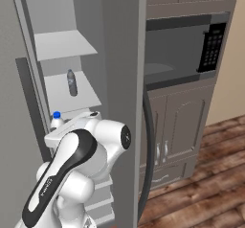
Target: Take the bottled waters from the counter and place them in the freezer to freeze. Close the freezer door after placing the bottles.
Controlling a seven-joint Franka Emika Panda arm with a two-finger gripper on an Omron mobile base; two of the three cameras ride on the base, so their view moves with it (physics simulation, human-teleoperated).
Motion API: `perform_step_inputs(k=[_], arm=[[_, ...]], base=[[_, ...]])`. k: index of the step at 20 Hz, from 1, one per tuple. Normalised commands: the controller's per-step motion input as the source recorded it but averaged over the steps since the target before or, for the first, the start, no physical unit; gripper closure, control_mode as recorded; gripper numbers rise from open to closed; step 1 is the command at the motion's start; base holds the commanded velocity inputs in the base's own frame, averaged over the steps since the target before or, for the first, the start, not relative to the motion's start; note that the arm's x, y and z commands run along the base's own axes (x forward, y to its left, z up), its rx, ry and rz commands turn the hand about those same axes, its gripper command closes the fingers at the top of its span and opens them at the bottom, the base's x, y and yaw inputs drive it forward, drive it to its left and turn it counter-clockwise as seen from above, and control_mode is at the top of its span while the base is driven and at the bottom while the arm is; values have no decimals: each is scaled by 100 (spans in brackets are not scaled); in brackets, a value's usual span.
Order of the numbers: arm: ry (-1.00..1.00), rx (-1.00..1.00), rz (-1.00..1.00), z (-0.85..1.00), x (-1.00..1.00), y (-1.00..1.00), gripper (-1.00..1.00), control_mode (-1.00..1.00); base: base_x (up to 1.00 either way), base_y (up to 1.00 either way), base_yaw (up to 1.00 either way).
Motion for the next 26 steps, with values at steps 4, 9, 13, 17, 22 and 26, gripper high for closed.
perform_step_inputs(k=[4,9,13,17,22,26], arm=[[0,-2,0,12,8,0,100,-100],[0,-5,-4,35,17,2,100,-100],[0,-3,-16,53,43,3,100,-100],[0,0,-12,55,60,2,100,-100],[0,0,-20,32,61,0,100,-100],[2,-3,-24,20,50,2,100,-100]], base=[[0,0,0],[0,0,0],[0,0,0],[0,0,0],[0,0,0],[0,0,0]])
